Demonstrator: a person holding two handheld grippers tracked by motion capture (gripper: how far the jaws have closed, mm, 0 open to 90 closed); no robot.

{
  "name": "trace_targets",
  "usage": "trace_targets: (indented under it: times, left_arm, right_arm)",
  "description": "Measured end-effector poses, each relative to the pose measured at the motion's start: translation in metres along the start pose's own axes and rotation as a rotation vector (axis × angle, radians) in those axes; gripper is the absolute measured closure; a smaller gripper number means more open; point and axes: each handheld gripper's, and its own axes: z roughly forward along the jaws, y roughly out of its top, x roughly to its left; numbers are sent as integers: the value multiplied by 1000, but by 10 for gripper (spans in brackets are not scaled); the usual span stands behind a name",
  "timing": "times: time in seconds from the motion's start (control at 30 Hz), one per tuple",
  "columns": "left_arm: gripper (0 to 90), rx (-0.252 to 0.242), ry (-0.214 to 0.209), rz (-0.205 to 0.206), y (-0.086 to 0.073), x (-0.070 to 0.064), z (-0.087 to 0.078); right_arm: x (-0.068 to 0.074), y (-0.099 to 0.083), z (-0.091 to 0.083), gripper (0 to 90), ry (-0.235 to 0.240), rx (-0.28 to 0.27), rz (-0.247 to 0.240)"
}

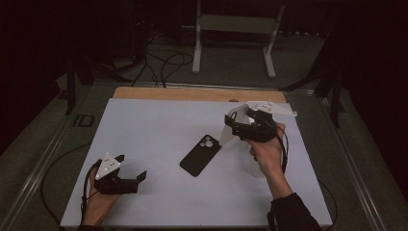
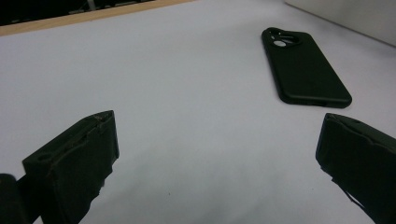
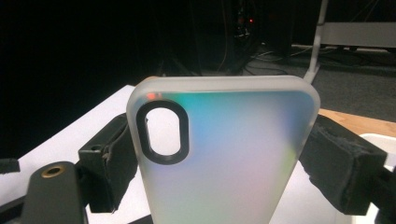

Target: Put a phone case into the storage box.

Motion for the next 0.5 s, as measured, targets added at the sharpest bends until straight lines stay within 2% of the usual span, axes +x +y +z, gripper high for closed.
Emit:
trace_targets:
  times: [0.5]
  left_arm:
    - [0, 2, 18, 1, -1, 0, 0]
  right_arm:
    - [-19, 12, 7, 171, -53, 10, 18]
